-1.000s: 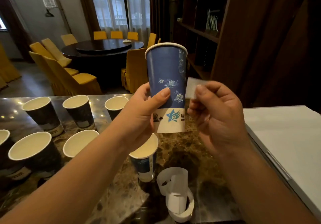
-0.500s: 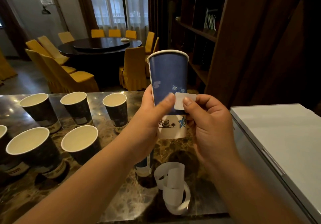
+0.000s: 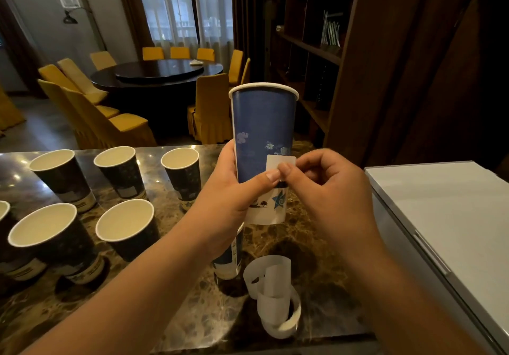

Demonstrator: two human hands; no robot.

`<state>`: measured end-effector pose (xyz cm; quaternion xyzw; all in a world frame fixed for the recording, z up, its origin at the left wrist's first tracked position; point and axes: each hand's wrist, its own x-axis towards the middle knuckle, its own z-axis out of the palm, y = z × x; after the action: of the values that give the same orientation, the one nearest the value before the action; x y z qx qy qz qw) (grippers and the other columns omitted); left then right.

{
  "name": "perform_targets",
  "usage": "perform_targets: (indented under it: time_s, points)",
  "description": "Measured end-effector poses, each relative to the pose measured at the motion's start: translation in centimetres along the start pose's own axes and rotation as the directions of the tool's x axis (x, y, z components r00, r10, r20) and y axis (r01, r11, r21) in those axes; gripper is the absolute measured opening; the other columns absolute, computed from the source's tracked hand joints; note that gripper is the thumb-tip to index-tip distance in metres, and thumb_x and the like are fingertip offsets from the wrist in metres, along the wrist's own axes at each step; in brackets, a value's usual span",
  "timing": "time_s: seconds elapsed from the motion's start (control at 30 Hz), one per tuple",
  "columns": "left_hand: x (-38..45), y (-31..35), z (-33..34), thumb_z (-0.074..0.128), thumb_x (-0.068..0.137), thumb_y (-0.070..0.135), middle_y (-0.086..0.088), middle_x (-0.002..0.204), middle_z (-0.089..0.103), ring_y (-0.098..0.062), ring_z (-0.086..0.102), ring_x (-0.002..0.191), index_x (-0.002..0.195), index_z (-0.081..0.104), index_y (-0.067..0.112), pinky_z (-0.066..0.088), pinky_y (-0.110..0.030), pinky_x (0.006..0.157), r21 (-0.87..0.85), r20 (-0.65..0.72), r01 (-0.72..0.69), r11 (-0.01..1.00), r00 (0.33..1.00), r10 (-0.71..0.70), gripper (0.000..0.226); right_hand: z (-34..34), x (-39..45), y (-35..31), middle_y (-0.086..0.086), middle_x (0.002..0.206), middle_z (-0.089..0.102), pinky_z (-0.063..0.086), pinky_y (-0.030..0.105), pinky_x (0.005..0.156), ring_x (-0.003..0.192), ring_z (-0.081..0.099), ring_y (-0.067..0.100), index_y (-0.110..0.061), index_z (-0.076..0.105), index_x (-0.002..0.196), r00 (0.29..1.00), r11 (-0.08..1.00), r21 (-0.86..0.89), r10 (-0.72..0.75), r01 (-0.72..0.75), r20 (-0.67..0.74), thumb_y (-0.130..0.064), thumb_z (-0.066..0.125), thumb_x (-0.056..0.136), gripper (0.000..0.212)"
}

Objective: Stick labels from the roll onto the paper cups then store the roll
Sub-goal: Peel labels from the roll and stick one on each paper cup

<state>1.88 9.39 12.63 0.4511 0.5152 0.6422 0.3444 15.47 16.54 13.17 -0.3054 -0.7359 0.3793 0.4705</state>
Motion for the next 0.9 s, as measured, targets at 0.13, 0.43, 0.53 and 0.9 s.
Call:
perform_targets:
  time_s: [0.13, 0.43, 0.53, 0.9]
  points:
    - [-0.1, 0.1, -0.4, 0.068, 0.075, 0.03, 0.003, 0.119, 0.067, -0.017, 0.067, 0.107, 0.135, 0.042, 0.031, 0.057, -0.034, 0.083, 0.006, 0.023, 0.008, 1.0, 1.0, -0.008, 0.065, -0.5, 1.1, -0.1, -0.015, 0.08, 0.063, 0.051, 0.012, 0.056, 0.079, 0.062, -0.003, -0.039, 0.054, 0.091, 0.989, 0.997, -0.018, 0.072, -0.07, 0.129, -0.069, 0.056, 0.055, 0.047]
    - [1.9, 4.0, -2.5, 0.062, 0.079, 0.019, 0.008, 0.116, 0.067, -0.014, 0.065, 0.11, 0.13, 0.046, 0.032, 0.055, -0.03, 0.092, 0.119, 0.267, -0.017, 0.993, 0.963, -0.016, 0.055, -1.9, 5.6, -1.6, -0.004, 0.129, 0.058, 0.056, 0.042, 0.09, 0.119, 0.059, 0.019, -0.035, 0.038, 0.136, 0.926, 0.944, 0.318, -0.036, -0.093, 0.377, -0.039, 0.081, 0.064, 0.085]
    - [4.6, 5.1, -3.8, 0.074, 0.074, 0.034, 0.001, 0.138, 0.049, -0.018, 0.056, 0.122, 0.15, 0.02, 0.029, 0.051, -0.038, 0.101, 0.266, 0.173, -0.086, 0.96, 0.984, 0.04, 0.093, -0.9, 8.4, -1.7, 0.0, 0.125, 0.058, 0.056, 0.046, 0.09, 0.116, 0.06, 0.021, -0.03, 0.027, 0.144, 0.932, 0.967, 0.256, -0.09, -0.002, 0.35, -0.029, 0.082, 0.065, 0.096]
    - [13.1, 0.6, -8.1, 0.08, 0.076, 0.033, -0.007, 0.145, 0.045, -0.023, 0.047, 0.129, 0.148, 0.031, 0.012, 0.042, -0.032, 0.104, 0.809, 0.061, 0.023, 0.587, 0.991, -0.123, 0.09, 6.4, 12.9, 6.7, 0.0, 0.146, 0.044, 0.047, 0.037, 0.101, 0.13, 0.046, 0.02, -0.026, 0.032, 0.145, 0.911, 0.985, -0.174, 0.065, 0.007, 0.408, -0.043, 0.075, 0.079, 0.08]
